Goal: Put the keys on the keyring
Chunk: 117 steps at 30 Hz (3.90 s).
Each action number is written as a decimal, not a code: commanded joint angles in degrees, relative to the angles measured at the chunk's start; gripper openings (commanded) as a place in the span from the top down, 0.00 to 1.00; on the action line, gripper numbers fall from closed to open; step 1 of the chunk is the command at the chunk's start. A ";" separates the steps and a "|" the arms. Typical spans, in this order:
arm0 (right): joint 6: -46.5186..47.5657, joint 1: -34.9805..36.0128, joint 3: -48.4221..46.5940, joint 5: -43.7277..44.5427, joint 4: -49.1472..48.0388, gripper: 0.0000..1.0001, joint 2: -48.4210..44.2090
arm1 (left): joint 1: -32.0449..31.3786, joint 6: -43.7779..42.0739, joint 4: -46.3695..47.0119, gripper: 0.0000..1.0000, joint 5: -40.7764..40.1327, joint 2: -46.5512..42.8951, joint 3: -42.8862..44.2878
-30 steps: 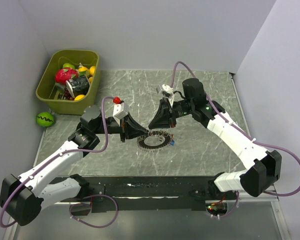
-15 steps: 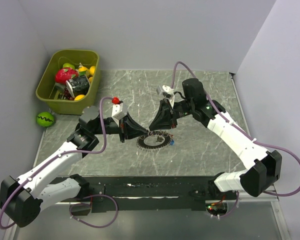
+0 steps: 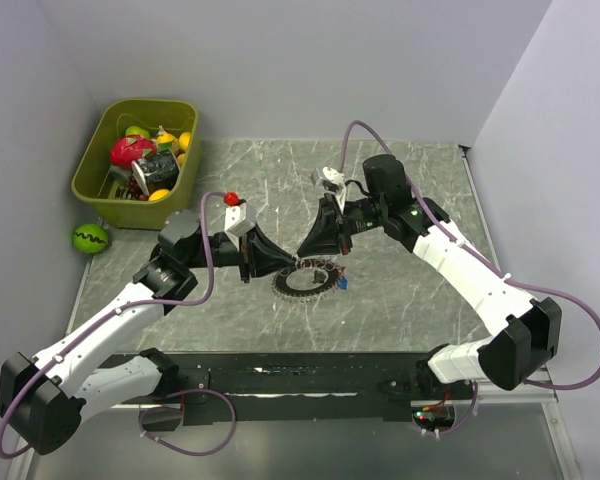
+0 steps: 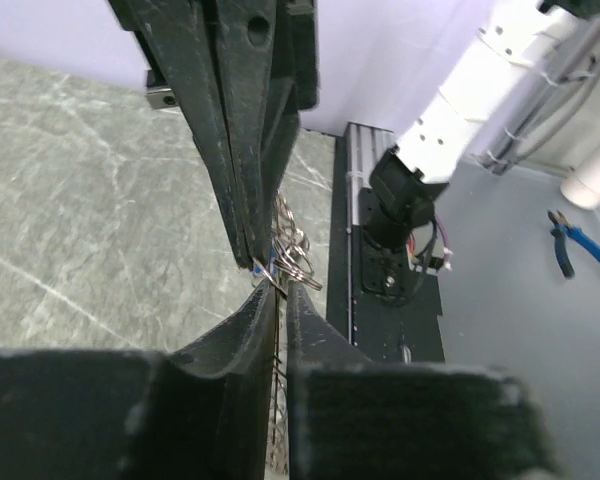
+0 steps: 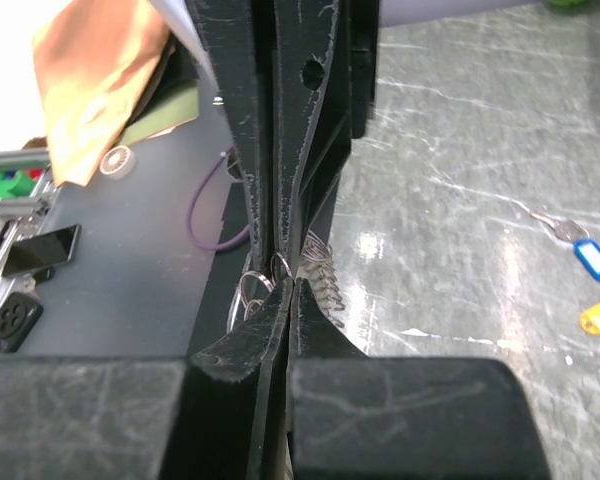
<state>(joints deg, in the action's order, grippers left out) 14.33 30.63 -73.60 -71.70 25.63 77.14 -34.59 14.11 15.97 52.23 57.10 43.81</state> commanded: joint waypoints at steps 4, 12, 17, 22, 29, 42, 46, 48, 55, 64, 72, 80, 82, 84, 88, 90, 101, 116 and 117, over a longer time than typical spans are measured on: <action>-3.08 1.80 -3.03 11.91 -1.46 1.00 -4.19 | -0.22 -2.07 -3.14 0.68 -6.44 -0.24 5.41; -0.18 5.31 -6.11 21.24 5.73 1.00 -4.11 | -0.22 -2.86 -6.38 0.50 -9.77 0.64 7.25; 1.84 7.07 -8.40 25.90 9.35 1.00 -3.23 | -0.22 -4.44 -8.05 0.50 -9.51 0.47 8.04; 2.81 7.60 -8.05 27.05 10.14 1.00 -4.11 | -0.22 -6.63 -11.30 0.48 -11.35 0.12 8.75; -3.93 7.51 0.19 36.71 1.65 1.00 -5.95 | -0.13 -5.32 -10.26 0.43 -16.71 0.11 6.64; -26.70 7.34 19.89 55.35 -7.34 0.86 -3.06 | -0.22 1.53 -8.32 0.44 -22.78 16.98 3.74; -34.52 7.07 23.24 56.32 -7.35 0.72 0.54 | -0.22 1.71 -9.02 0.45 -22.70 22.96 4.61; -36.29 6.99 24.03 55.27 -6.56 0.63 3.34 | -0.22 1.80 -8.41 0.44 -22.35 25.77 4.44; -42.18 6.90 27.46 57.37 -3.22 0.54 8.02 | -0.22 2.06 -8.15 0.42 -23.31 30.52 4.35; -44.74 6.98 31.75 54.39 -2.33 0.55 10.05 | -0.13 1.54 -9.64 0.41 -23.14 32.81 6.28; -45.79 7.16 33.96 47.36 -7.25 0.73 11.97 | -0.30 1.62 -9.55 0.40 -22.96 33.34 6.73; -44.30 6.64 28.35 51.48 -7.00 1.00 15.31 | -0.22 1.36 -9.99 0.40 -24.01 32.64 6.46; -42.55 5.76 25.27 53.84 -6.38 1.00 16.28 | -0.22 1.36 -10.51 0.40 -24.10 32.55 6.55; -40.36 4.71 21.95 55.52 -6.12 1.00 17.68 | -0.30 1.10 -10.52 0.40 -23.75 32.46 6.46; -36.92 1.63 15.78 58.07 -6.73 1.00 20.50 | -0.22 0.83 -10.87 0.41 -24.19 32.54 5.85; -35.26 -0.13 11.23 59.04 -6.47 1.00 22.69 | -0.30 0.75 -11.39 0.42 -24.10 32.72 5.76; -31.29 -4.00 -2.08 60.63 -4.26 1.00 25.61 | -0.57 0.40 -12.45 0.56 -19.72 33.25 5.84; -31.29 -8.22 13.40 60.89 -5.50 1.00 15.93 | -12.78 -7.51 -24.04 0.99 -16.36 43.52 13.04; -31.38 -8.39 13.57 60.80 -5.59 1.00 15.93 | -13.05 -7.78 -25.18 0.99 -17.67 45.88 13.84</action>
<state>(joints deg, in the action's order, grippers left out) -18.00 23.05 -60.60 -11.97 21.10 96.25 -46.28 9.98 -4.36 35.94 97.62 52.75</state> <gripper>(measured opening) 0.008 0.021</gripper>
